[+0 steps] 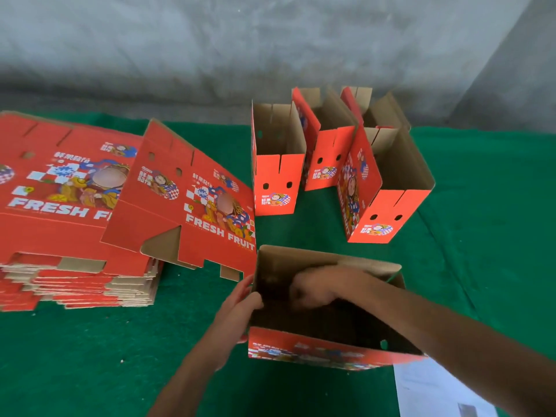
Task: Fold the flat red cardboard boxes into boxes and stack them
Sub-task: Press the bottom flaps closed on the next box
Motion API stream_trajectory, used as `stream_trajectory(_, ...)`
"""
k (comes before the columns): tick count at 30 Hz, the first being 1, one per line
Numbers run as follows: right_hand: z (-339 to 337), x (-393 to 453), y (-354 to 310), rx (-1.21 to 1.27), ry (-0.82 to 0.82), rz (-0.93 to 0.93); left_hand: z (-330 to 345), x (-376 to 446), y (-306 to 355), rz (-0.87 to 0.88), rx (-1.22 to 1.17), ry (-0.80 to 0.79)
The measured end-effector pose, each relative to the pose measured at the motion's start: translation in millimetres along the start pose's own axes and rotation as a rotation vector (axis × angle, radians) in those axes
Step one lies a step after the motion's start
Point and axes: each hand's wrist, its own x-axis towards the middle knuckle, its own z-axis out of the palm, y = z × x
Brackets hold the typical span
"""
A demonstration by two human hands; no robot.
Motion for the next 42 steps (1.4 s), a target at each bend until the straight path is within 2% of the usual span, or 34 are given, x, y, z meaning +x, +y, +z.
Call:
stream_trajectory(2, -22, -34, 5, 0.269, 0.274, -0.12, -4, -2, 7, -0.023, 0.046, -0.031)
stream_trajectory(4, -29, -71, 21, 0.555, 0.597, -0.163, -8, 0, 17, -0.035, 0.125, -0.074)
stream_trajectory(6, -24, -95, 44, 0.536, 0.836, -0.089, -9, 7, 30, -0.032, 0.226, -0.091)
stream_trajectory(7, -22, -102, 54, 0.44, 0.86, -0.018, -9, 13, 39, -0.027, 0.282, -0.085)
stream_trajectory(10, -18, -106, 70, 0.234, 0.613, 0.214, -8, 29, 75, -0.022, 0.321, -0.058)
stream_trajectory(11, -16, -106, 70, 0.186, 0.589, 0.259, -8, 33, 87, -0.015, 0.284, -0.063)
stream_trajectory(13, -7, -111, 69, 0.093, 0.632, 0.347, -3, 39, 105, 0.039, 0.135, -0.063)
stream_trajectory(15, 4, -119, 72, 0.023, 0.684, 0.456, 9, 41, 110, 0.11, -0.007, 0.06)
stream_trajectory(17, 20, -125, 78, 0.041, 0.731, 0.567, 28, 33, 101, 0.151, 0.02, 0.17)
stream_trajectory(18, 30, -125, 80, 0.094, 0.755, 0.62, 39, 26, 92, 0.159, 0.027, 0.148)
stream_trajectory(20, 46, -123, 78, 0.217, 0.804, 0.716, 65, 8, 68, 0.154, 0.001, -0.016)
stream_trajectory(23, 55, -116, 72, 0.349, 0.922, 0.786, 106, -8, 32, 0.177, 0.116, -0.164)
stream_trajectory(25, 54, -113, 70, 0.491, 1.051, 0.745, 125, -9, 17, 0.287, 0.182, -0.147)
stream_trajectory(27, 57, -112, 76, 0.74, 1.18, 0.649, 131, -5, 16, 0.394, 0.181, -0.122)
stream_trajectory(29, 67, -115, 85, 1.139, 1.22, 0.419, 132, 6, 22, 0.436, 0.164, -0.069)
stream_trajectory(31, 83, -108, 88, 1.449, 1.143, 0.11, 132, 20, 27, 0.459, 0.155, -0.028)
stream_trajectory(33, 92, -97, 87, 1.414, 1.08, -0.029, 133, 37, 34, 0.487, 0.147, 0.014)
stream_trajectory(37, 72, -75, 91, 1.268, 1.081, -0.068, 139, 70, 53, 0.5, 0.129, 0.043)
stream_trajectory(40, 44, -67, 106, 1.083, 1.141, 0.053, 140, 102, 75, 0.5, 0.124, 0.072)
stream_trajectory(42, 29, -57, 117, 0.861, 1.164, 0.29, 141, 124, 90, 0.496, 0.127, 0.085)
